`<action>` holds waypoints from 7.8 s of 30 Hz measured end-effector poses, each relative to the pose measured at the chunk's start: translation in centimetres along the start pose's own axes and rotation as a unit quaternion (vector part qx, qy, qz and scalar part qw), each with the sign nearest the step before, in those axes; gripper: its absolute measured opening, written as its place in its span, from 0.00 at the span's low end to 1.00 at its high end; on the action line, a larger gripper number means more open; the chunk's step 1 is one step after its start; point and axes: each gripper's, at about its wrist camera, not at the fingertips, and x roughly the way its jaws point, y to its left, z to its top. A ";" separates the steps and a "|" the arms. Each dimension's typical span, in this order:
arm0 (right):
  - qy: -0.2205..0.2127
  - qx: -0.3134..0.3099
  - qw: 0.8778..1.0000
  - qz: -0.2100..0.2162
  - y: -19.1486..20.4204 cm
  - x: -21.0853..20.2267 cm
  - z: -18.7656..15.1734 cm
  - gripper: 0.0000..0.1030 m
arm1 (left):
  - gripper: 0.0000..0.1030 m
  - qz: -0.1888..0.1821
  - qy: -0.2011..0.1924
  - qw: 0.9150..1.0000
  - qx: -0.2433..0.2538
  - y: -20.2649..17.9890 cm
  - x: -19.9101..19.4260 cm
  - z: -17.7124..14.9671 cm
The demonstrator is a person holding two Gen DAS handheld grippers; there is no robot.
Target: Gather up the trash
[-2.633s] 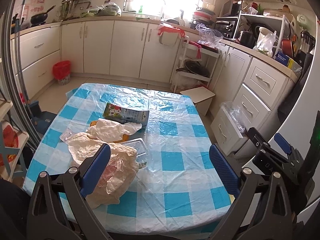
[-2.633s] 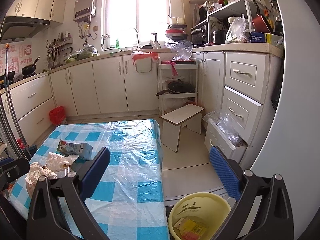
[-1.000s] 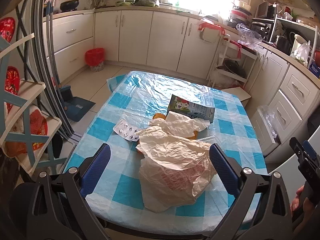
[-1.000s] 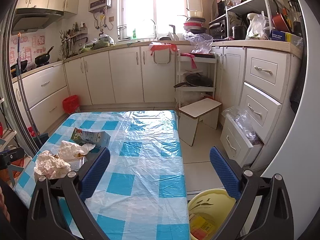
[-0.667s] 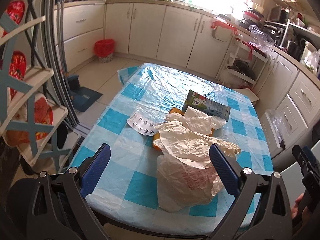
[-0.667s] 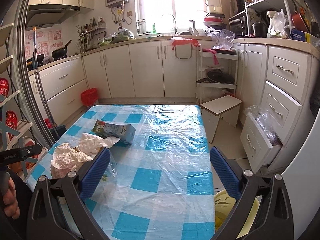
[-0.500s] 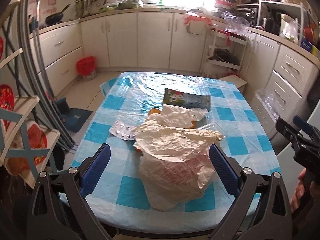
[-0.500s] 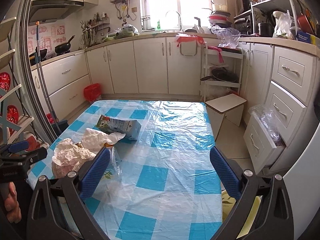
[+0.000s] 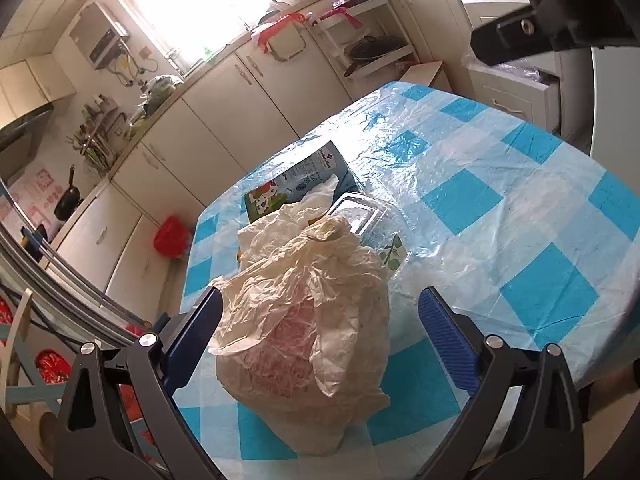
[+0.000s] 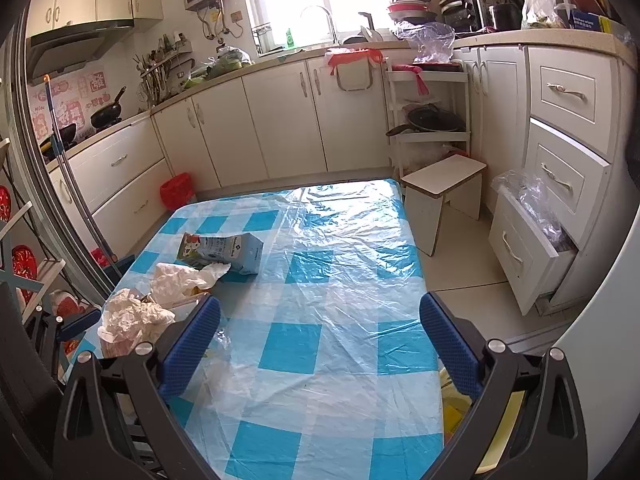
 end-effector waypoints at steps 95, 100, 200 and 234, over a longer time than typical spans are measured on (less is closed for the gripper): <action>0.062 -0.062 0.972 0.216 8.9 1.7 0.4 0.08 | 0.14 -0.111 -0.085 0.889 -0.436 25.5 -5.1 -11.9; 0.059 -0.026 0.976 0.206 6.4 1.8 0.6 0.08 | 0.14 -0.116 -0.081 0.891 -0.431 24.7 -4.9 -11.4; 0.084 -0.005 0.979 0.188 5.8 2.6 -0.8 0.11 | 0.14 -0.140 -0.069 0.906 -0.393 21.8 -3.4 -8.4; 0.080 0.001 0.979 0.187 5.2 2.5 -0.7 0.11 | 0.14 -0.142 -0.067 0.909 -0.387 21.3 -3.2 -8.3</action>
